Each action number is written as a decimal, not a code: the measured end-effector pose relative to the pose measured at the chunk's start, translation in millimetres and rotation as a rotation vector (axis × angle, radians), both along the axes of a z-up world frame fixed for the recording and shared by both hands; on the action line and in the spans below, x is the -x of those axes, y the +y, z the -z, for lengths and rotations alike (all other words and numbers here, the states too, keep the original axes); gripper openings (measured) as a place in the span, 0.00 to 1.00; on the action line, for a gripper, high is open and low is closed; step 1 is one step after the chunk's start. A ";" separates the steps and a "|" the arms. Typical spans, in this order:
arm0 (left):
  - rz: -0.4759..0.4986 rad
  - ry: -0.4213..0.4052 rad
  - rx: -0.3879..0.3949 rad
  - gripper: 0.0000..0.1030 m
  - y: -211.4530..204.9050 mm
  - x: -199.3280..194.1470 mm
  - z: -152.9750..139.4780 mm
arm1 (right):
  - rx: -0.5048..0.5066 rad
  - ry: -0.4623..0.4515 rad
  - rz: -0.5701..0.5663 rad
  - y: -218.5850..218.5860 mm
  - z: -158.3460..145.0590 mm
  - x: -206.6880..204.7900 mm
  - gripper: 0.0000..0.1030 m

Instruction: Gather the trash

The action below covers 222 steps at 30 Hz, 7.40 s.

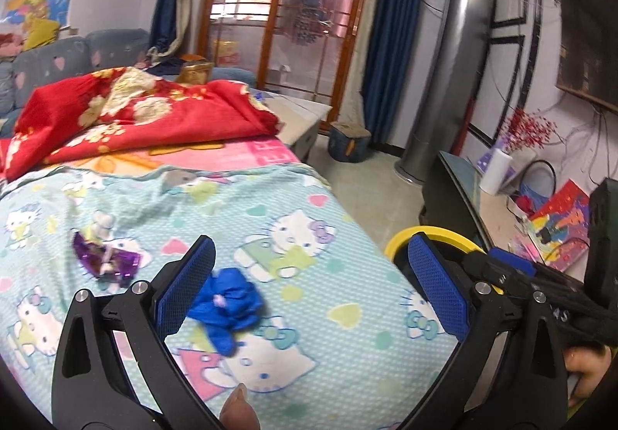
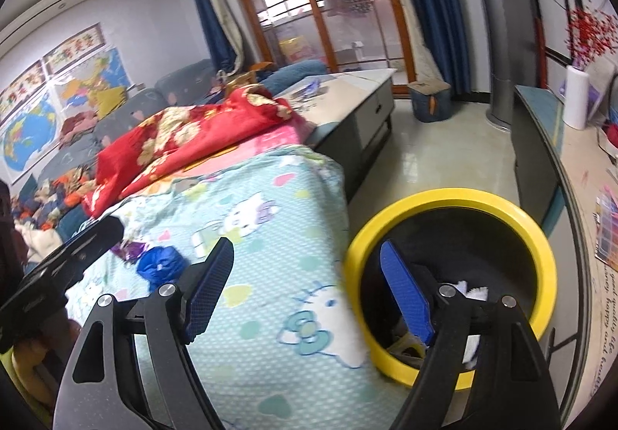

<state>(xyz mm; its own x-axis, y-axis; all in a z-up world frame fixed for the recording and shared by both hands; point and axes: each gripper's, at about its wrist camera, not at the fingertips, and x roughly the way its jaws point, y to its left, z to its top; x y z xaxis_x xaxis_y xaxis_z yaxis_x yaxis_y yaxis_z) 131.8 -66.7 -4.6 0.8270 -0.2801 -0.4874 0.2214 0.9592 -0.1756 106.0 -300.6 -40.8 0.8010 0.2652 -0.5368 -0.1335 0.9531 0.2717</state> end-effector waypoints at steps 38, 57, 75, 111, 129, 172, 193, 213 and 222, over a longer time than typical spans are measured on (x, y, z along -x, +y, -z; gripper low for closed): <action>-0.383 0.104 0.176 0.85 174.5 -25.2 43.7 | 0.166 0.170 -0.395 189.8 50.7 -63.4 0.83; -0.381 0.196 0.253 0.19 179.1 -46.9 70.9 | 0.101 0.201 -0.393 203.3 68.7 -84.0 0.42; -0.208 0.133 0.219 0.12 122.8 -31.3 36.5 | 0.024 0.133 -0.319 148.5 46.9 -61.7 0.28; 0.146 0.078 0.095 0.12 -19.1 -6.7 7.0 | -0.055 0.074 0.040 -26.9 25.0 -43.4 0.28; 0.316 0.073 -0.004 0.12 -94.3 4.4 13.1 | -0.089 0.076 0.192 -94.2 33.2 -30.3 0.28; 0.480 0.126 -0.123 0.80 -190.6 -20.4 55.8 | -0.189 0.118 0.353 -172.1 52.7 -19.9 0.64; 0.264 0.126 -0.049 0.89 -113.2 -18.5 29.9 | -0.032 0.042 0.285 -124.0 15.6 7.3 0.89; 0.053 0.075 -0.040 0.89 -17.6 16.7 8.9 | 0.068 -0.051 0.078 -22.6 -5.5 32.3 0.94; -0.028 0.013 -0.040 0.89 18.8 50.8 2.5 | 0.088 -0.140 0.005 12.7 -11.9 50.9 0.94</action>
